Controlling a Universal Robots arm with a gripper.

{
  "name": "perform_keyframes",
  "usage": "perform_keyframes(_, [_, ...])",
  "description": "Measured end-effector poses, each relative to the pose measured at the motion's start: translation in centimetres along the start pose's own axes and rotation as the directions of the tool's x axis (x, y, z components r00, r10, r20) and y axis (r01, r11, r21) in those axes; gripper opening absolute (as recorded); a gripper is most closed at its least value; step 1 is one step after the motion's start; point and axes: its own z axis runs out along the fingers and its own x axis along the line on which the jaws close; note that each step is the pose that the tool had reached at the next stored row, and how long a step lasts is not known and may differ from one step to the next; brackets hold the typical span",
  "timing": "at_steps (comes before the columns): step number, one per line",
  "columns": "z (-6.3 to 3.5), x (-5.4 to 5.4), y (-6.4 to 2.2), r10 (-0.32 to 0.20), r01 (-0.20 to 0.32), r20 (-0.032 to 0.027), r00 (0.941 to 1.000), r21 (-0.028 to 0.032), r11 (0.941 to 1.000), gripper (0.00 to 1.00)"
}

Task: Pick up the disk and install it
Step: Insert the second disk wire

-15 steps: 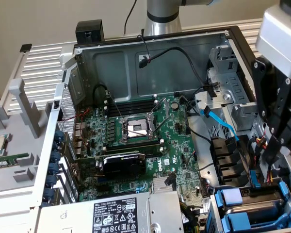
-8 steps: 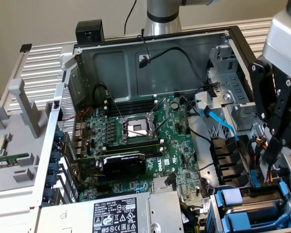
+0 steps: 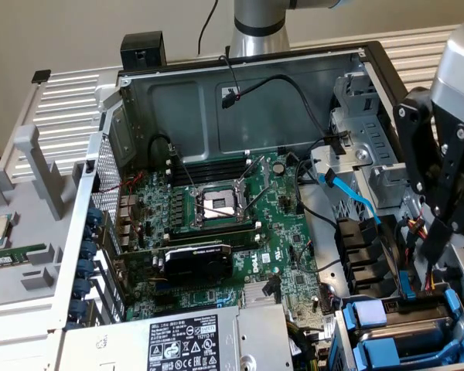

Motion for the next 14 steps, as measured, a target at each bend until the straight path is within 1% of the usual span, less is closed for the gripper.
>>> perform_keyframes(2, [0.00,0.00,0.00,-0.022,0.022,-0.0005,0.9998,-0.0005,0.9998,0.11])
perform_keyframes(4, [0.00,-0.01,0.00,-0.054,0.054,-0.0009,0.9985,-0.0017,0.9985,0.11])
perform_keyframes(7, [0.00,-0.01,-0.01,-0.108,0.108,-0.0015,0.9941,-0.0035,0.9941,0.11])
perform_keyframes(10, [0.00,-0.01,0.00,-0.162,0.162,-0.0020,0.9868,-0.0054,0.9868,0.11])
perform_keyframes(12, [0.00,-0.01,0.00,-0.198,0.198,-0.0024,0.9803,-0.0067,0.9803,0.11])
perform_keyframes(14, [0.00,-0.01,-0.01,-0.233,0.233,-0.0026,0.9724,-0.0080,0.9724,0.11])
